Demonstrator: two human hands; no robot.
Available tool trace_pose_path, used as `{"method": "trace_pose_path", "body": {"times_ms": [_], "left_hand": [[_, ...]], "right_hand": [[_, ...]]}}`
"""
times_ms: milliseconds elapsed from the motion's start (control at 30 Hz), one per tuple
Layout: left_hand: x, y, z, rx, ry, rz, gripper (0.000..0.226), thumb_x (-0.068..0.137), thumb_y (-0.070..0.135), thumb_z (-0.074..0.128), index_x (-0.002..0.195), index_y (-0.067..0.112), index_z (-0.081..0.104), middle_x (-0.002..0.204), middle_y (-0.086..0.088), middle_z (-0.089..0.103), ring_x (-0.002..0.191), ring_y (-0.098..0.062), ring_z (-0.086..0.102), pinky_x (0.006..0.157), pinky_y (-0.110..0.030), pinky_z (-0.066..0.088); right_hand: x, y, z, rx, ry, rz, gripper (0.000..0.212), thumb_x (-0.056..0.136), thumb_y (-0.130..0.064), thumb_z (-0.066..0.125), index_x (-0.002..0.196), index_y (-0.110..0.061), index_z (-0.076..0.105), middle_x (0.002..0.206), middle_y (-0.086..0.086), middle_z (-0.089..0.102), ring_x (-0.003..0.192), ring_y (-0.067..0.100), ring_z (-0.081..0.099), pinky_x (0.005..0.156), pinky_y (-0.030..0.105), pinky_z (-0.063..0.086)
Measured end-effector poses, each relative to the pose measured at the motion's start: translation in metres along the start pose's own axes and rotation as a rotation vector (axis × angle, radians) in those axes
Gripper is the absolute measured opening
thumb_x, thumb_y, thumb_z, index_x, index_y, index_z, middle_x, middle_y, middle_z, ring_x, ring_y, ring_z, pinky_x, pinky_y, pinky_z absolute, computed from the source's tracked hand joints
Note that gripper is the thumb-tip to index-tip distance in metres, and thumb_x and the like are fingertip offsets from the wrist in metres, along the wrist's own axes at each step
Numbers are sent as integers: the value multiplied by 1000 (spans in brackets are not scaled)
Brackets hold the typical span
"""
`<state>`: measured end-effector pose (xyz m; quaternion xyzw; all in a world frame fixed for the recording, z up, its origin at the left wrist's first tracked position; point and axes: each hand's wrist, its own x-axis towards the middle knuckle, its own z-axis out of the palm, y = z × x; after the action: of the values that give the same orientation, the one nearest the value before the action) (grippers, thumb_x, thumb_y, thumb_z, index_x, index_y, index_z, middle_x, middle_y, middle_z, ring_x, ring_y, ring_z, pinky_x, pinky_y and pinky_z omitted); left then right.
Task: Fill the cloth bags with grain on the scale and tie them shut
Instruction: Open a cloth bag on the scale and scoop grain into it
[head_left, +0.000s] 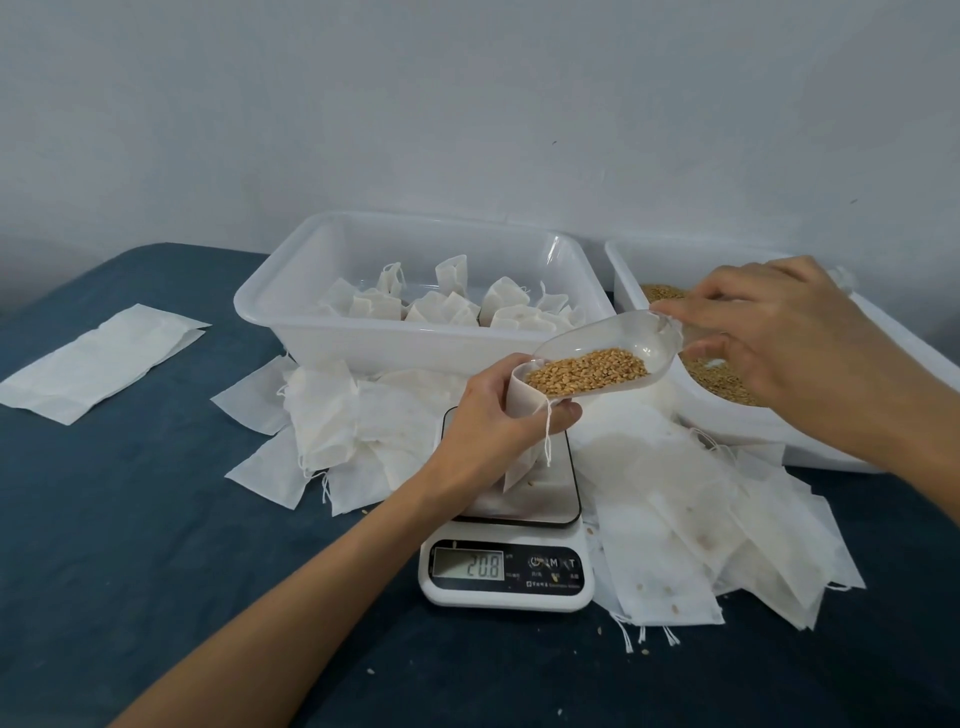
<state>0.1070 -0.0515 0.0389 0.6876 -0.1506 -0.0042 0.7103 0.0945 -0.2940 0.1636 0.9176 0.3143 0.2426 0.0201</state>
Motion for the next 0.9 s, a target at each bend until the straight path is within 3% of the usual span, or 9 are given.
{"method": "trace_pose_path", "body": {"times_ms": [167,333,467,733,900], "left_hand": [[-1,0,0,5,-2,9,24,86,24,82,107,22,71,100,-6,74,90,-22,69,86,-43,57],[-1,2,0,16,0,5,24,86,25,82,106,22,69,99,-10,74,84,-15,65,76,-28,50],[-2,2,0,9,2,0,27,85,27,82,107,20,69,100,-10,74,83,-15,65,73,-26,50],[-2,3,0,23,7,-3,29,85,28,81,110,19,69,101,-8,75,85,-19,66,77,-31,51],[-1,2,0,30,23,1,29,84,28,81,110,19,70,104,-10,75,99,-38,69,91,-46,56]], "right_hand": [[1,1,0,-28,24,-19,38,83,1,74,120,-8,73,98,8,69,84,33,64,88,50,40],[0,2,2,-28,34,-20,38,83,1,75,120,-9,73,100,8,70,85,33,65,88,49,39],[1,3,2,-31,42,-25,39,82,1,75,120,-9,73,100,8,70,85,32,65,89,49,39],[0,3,4,-14,37,-14,39,83,3,73,121,-7,72,101,9,70,87,34,65,90,50,38],[1,4,3,-28,51,-35,39,83,0,72,120,-9,73,100,8,69,85,34,65,88,48,37]]}}
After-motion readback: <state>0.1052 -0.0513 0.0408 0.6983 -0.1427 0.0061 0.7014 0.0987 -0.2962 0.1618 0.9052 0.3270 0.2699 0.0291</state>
